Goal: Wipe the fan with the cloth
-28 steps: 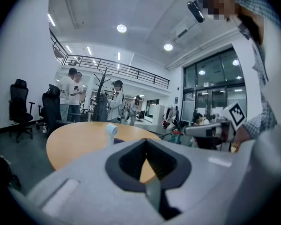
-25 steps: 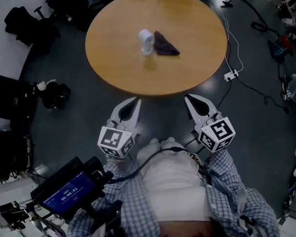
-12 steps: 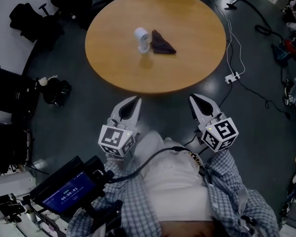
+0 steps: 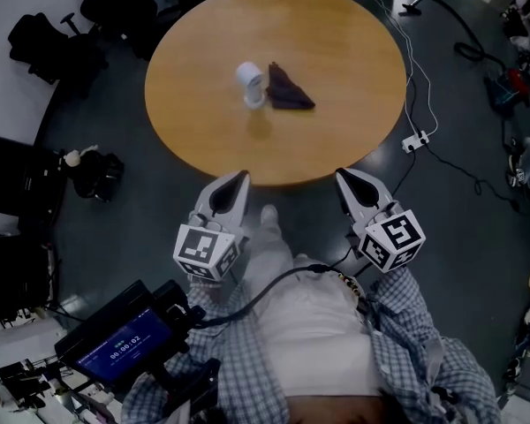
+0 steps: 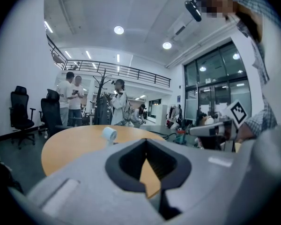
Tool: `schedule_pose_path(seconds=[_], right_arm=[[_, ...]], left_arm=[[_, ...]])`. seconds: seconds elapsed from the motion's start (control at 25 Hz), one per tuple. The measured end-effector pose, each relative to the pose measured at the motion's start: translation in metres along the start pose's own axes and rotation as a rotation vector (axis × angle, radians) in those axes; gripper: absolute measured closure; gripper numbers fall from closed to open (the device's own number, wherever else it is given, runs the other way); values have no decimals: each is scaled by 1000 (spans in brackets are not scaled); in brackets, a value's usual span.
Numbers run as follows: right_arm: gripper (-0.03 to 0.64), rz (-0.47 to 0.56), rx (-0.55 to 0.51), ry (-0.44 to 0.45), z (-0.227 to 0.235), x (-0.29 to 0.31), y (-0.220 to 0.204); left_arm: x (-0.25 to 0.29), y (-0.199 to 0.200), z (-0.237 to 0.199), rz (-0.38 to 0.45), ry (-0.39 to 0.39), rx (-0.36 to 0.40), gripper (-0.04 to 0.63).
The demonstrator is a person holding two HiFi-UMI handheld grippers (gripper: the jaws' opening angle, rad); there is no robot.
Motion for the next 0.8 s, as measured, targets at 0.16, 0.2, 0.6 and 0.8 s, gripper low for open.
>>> schedule_pose_path(seconds=[0.16,0.2,0.6,0.8], right_arm=[[614,22,-11,-7,5,1,7],[614,26,-11,-8,8,6,10],[614,-39,28,-40,27,152,28],[614,-73,43,-60,20,192,27]], left_arm=[[7,-2,2,19,-32,18,595],[10,-3,-1,16,-40,25,595],[84,1,-122,-77,-99,1,595],[100,-9,-159,-118,-129,-19,595]])
Point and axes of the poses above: the fingertips, and each gripper's own axes: x forward along the fingers, z to its right, y out of its top, the point moved 1 cm from there along -x, backward along the fingers, and after that the axes turned 14 degrees about -y, right-handed, at the moved point
